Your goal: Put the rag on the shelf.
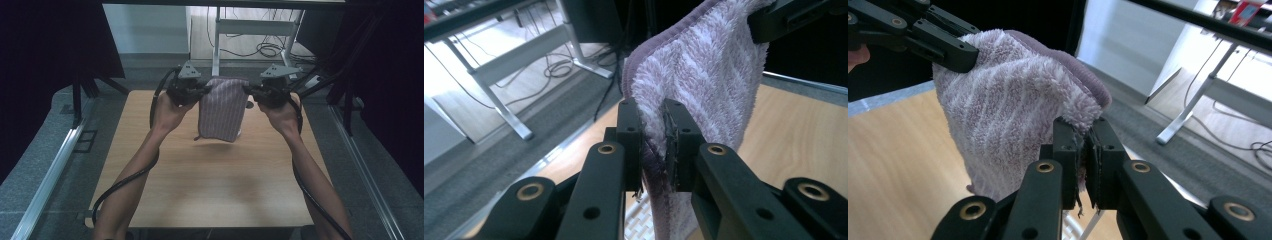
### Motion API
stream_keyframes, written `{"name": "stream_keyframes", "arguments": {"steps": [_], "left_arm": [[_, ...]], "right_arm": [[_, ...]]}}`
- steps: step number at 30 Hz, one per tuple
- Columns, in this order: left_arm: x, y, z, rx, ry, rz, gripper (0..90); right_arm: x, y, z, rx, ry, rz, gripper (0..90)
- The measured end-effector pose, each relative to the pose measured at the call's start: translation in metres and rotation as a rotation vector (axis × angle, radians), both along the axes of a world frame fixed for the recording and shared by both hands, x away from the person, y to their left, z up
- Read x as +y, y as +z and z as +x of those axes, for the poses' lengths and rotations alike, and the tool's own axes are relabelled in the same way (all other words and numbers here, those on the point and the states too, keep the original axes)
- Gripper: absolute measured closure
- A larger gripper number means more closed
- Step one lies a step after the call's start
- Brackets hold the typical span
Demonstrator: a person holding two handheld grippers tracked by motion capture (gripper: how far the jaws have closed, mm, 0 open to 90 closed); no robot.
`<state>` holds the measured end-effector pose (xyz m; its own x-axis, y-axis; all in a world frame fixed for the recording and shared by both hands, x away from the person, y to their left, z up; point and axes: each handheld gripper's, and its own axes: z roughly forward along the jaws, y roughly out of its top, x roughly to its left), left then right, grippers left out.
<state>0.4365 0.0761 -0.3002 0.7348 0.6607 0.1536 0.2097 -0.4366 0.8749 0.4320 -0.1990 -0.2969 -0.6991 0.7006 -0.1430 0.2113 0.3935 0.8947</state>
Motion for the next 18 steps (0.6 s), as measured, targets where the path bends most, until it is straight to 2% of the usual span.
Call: {"name": "stream_keyframes", "arguments": {"steps": [6, 11, 18], "left_arm": [[-0.002, 0.018, 0.013, -0.023, 0.020, 0.012, 79.0], [-0.001, 0.026, 0.023, -0.028, 0.034, 0.008, 78.9], [0.001, 0.031, 0.040, -0.042, 0.064, -0.028, 78.7]], "right_arm": [[0.003, 0.019, 0.012, -0.031, -0.021, 0.005, 83.6], [0.006, 0.029, 0.022, -0.045, -0.035, 0.006, 83.5], [0.012, 0.038, 0.039, -0.069, -0.067, -0.015, 83.3]]}}
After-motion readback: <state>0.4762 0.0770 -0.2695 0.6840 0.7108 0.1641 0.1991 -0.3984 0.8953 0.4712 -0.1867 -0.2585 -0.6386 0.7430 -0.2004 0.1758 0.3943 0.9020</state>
